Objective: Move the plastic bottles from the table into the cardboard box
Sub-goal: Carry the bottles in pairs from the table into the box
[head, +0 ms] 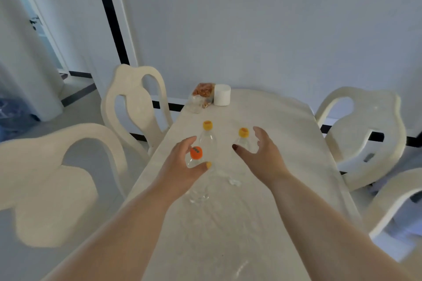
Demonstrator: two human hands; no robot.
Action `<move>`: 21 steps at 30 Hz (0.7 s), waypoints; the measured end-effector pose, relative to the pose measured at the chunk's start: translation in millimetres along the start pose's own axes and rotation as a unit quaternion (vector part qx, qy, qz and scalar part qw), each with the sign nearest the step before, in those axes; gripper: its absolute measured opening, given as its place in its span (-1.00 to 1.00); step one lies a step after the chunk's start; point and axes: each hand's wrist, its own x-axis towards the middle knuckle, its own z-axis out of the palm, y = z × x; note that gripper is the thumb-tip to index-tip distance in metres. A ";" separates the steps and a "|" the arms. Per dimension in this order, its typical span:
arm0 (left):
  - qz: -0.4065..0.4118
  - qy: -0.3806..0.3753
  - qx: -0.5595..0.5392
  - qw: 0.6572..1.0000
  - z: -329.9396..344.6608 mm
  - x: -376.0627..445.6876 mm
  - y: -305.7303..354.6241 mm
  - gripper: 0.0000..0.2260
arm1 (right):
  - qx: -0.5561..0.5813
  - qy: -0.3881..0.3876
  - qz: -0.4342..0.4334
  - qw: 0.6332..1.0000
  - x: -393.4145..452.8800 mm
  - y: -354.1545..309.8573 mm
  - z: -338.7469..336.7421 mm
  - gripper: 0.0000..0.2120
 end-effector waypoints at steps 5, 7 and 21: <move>-0.041 0.016 0.005 0.999 9.9 21.3 -20.3 -0.44 | -0.028 0.013 0.053 0.998 30.2 17.5 24.4 -0.18; -0.039 0.017 0.011 0.999 14.6 24.9 -26.4 -0.58 | -0.023 0.016 0.063 0.998 38.6 22.6 32.0 -0.27; -0.085 0.020 -0.085 0.993 20.3 33.4 -39.3 -0.82 | -0.026 0.051 0.070 0.996 55.3 32.9 45.7 -0.79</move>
